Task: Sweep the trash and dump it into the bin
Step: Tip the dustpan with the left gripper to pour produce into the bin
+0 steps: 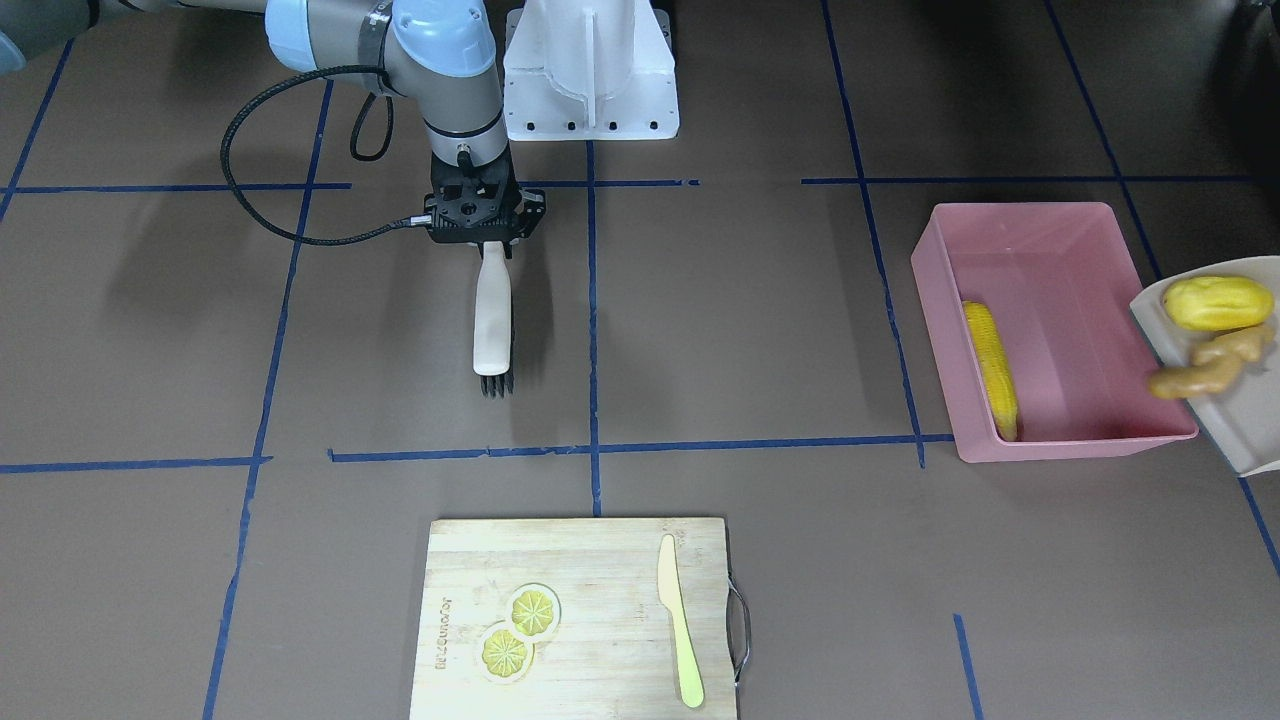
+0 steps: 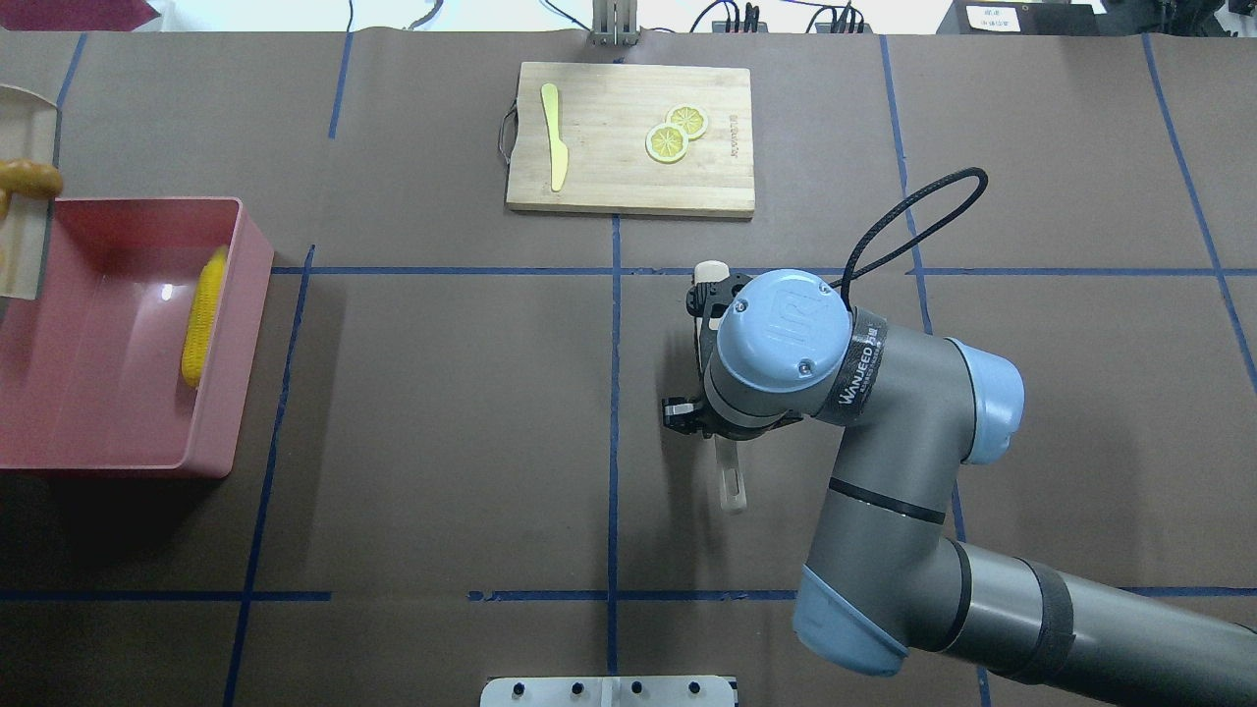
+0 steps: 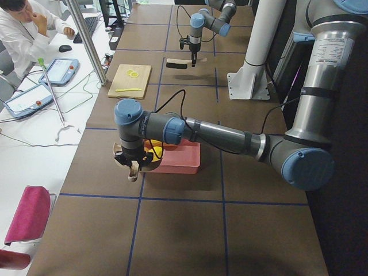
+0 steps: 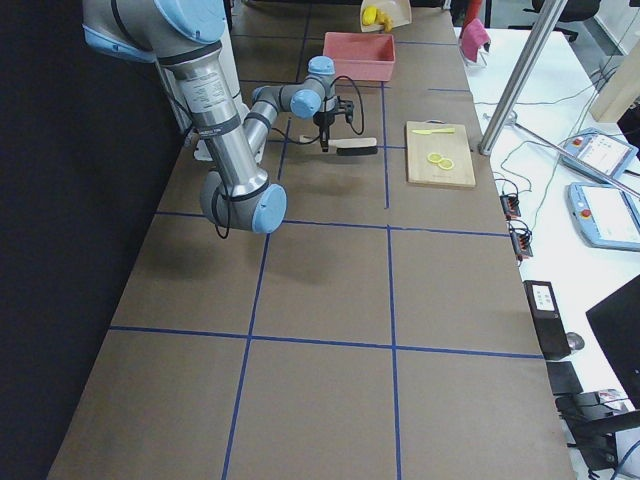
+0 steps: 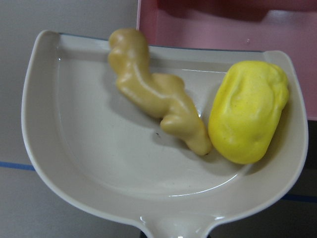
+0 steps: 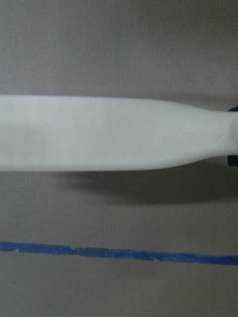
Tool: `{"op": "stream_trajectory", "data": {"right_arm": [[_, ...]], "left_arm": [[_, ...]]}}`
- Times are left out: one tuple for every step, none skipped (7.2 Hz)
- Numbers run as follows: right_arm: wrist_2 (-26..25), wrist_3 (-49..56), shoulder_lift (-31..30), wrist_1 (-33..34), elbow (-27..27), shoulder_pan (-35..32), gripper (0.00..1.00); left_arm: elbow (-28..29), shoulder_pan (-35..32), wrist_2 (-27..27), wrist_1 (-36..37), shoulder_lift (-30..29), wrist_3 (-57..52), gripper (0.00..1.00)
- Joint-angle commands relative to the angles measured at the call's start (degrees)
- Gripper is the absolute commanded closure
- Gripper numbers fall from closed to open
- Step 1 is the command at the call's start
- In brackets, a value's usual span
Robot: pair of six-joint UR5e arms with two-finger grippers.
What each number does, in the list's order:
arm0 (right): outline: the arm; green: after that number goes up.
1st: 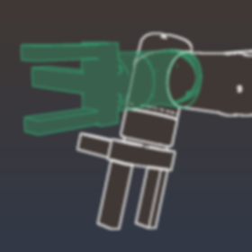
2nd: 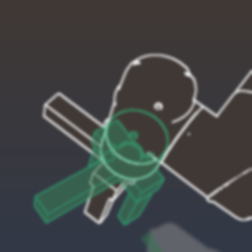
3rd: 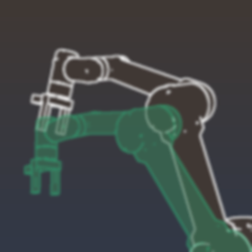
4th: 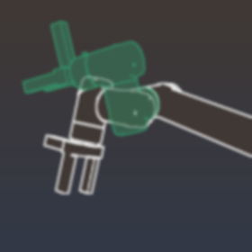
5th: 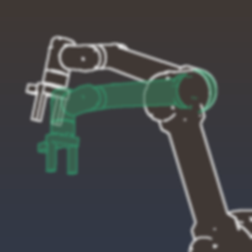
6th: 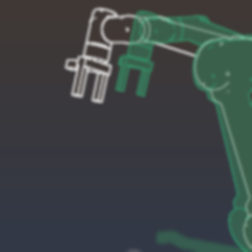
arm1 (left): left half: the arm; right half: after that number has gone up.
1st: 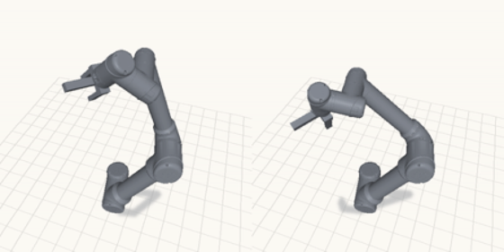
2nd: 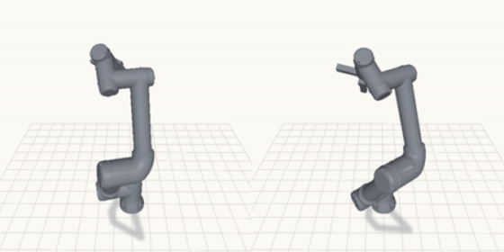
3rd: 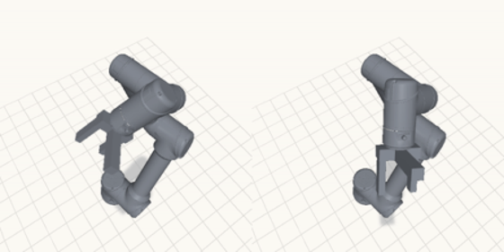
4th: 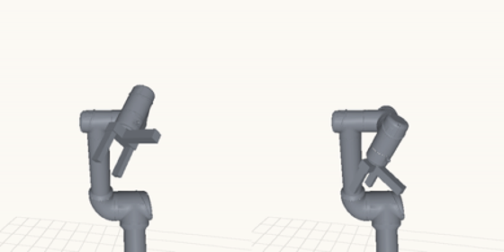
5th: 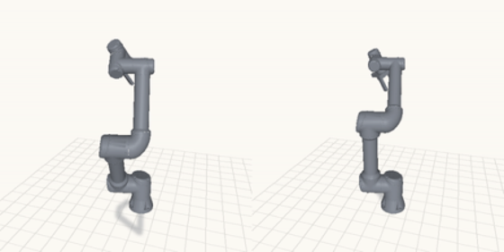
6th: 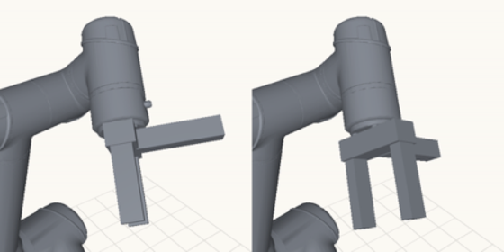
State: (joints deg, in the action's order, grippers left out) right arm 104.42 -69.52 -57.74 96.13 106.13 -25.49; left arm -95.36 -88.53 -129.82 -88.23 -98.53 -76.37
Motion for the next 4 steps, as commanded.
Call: {"op": "stream_trajectory", "data": {"right_arm": [[0.0,0.0,0.0,-0.1,0.0,0.1,1.0],[0.0,0.0,0.0,-0.1,0.0,0.1,1.0],[0.0,0.0,0.0,-0.1,0.0,0.1,1.0],[0.0,0.0,0.1,-0.1,0.0,0.1,1.0]], "left_arm": [[-3.0,-0.1,5.1,3.3,0.3,-1.3,1.0],[-3.0,0.0,5.1,3.3,0.3,-1.3,1.0],[-3.0,0.1,5.1,3.3,0.2,-1.3,1.0],[-4.0,0.5,7.2,3.4,0.0,-1.4,1.0]]}}
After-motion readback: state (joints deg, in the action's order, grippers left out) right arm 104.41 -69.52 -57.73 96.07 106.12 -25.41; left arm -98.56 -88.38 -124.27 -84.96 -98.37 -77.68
